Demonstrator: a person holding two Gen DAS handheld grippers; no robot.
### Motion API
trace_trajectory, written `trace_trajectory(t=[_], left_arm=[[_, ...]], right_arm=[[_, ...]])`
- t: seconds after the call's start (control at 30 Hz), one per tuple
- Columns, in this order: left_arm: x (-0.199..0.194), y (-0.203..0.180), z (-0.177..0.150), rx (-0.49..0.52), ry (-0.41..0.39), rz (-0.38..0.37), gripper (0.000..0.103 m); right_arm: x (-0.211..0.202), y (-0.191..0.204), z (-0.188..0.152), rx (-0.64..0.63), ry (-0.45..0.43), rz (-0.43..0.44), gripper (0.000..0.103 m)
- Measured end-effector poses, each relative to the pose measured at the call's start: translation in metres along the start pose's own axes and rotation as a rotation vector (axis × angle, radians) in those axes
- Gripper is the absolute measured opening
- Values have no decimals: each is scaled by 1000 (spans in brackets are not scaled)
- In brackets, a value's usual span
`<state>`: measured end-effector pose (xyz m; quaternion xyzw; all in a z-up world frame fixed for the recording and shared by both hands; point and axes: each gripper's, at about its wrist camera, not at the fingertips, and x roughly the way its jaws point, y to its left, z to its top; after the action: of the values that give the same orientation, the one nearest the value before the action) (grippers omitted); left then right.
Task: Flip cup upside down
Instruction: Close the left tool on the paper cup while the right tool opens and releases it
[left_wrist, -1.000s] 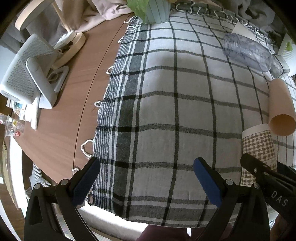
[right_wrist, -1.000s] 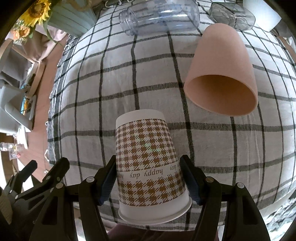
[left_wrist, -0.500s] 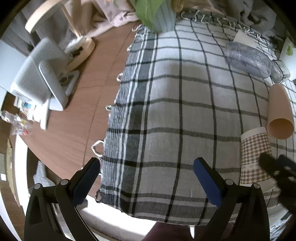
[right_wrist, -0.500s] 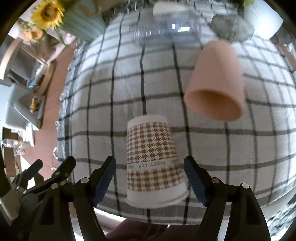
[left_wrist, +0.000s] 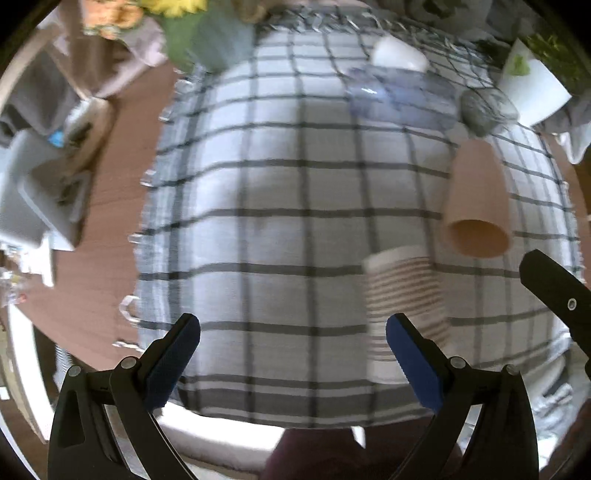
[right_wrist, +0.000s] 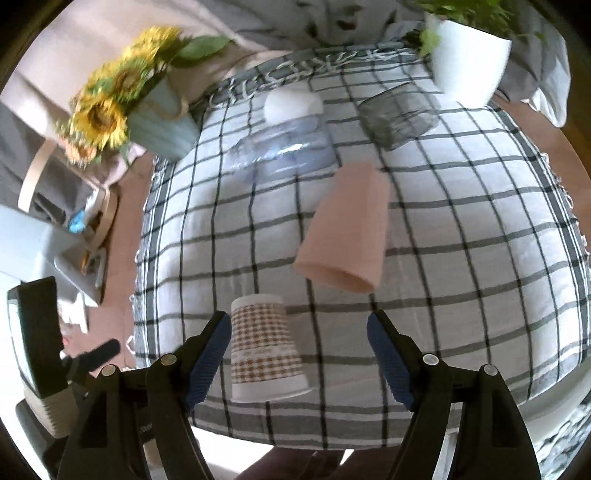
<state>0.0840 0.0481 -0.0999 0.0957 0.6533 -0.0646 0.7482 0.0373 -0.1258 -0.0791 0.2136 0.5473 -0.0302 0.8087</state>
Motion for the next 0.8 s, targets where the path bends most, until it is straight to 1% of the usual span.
trace_trajectory(t=[0.03,0.07,0.17,0.23,0.33,0.43,0.5,0.53,0.6,0.63,0.67,0.73,0.77,0.8], left_arm=[[3,-6,5,-6,28,-36,103],[4,-13,8,-10,43,-48,103],[9,-29,21,0,72,-42,103],[15,-38,27,6,94,-50,103],[30,-49,37,2,162,-68,102],[44,-60,48,-1,196,-45,99],[53,-63,54,-18,220,-48,98],[58,-65,56,-31,239,-49,93],[65,-67,61,-48,258,-56,91],[69,-69,62,-56,268,-56,88],[73,-71,65,-62,273,-53,81],[78,-73,66,-70,285,-52,73],[81,-76,67,-74,286,-54,70],[84,-78,67,-76,289,-51,69]], right_arm=[[-2,-5,2,12,-5,4,76],[-4,-11,5,28,-8,9,76],[-7,-26,11,59,-13,20,76],[-10,-35,15,69,-24,28,76],[-11,-50,22,97,-30,35,76],[-6,-63,28,121,-14,41,76],[-3,-68,32,122,-7,40,76],[-1,-70,33,121,-5,41,76],[3,-76,36,125,9,51,76],[6,-78,38,129,19,57,76],[8,-81,39,132,26,57,76],[12,-84,40,136,34,52,76],[13,-86,41,138,38,48,76],[14,-88,41,141,39,48,76]])
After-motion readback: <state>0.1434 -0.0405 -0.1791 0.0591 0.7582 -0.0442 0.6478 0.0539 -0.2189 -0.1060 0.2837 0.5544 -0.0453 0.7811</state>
